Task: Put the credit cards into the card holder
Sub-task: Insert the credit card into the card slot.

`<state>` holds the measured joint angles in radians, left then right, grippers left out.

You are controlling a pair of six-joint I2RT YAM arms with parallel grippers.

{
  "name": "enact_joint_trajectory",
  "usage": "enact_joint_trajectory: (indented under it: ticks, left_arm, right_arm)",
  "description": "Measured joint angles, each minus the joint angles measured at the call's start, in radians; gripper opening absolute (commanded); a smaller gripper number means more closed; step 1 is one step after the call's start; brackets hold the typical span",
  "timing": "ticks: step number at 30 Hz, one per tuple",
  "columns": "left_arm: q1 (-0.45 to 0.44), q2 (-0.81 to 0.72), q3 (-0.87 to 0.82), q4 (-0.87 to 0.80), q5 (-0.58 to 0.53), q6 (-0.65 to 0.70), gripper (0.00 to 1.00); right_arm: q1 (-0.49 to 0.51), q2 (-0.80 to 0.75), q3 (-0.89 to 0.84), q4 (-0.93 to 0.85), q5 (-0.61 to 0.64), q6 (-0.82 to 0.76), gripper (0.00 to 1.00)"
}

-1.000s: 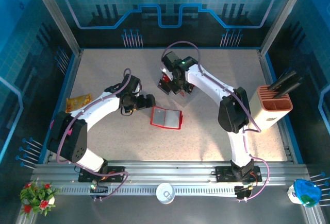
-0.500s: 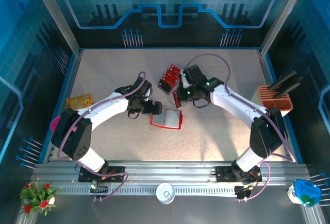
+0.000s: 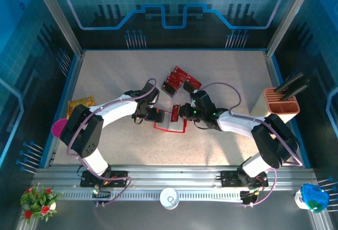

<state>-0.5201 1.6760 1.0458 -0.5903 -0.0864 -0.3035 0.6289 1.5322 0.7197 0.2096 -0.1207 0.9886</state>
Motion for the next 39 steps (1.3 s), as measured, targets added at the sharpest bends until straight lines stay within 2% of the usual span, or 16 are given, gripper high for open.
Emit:
enact_joint_trajectory:
  ticks: [12,39]
  left_arm:
    - [-0.001,0.032,-0.001,-0.010,-0.041,0.000,0.99]
    - [-0.001,0.074,-0.002,-0.049,-0.077,-0.038,0.99]
  right_arm:
    - [0.014,0.079,-0.039,0.176,0.008,0.067,0.00]
    - [0.014,0.154,-0.064,0.266,0.010,0.070,0.00]
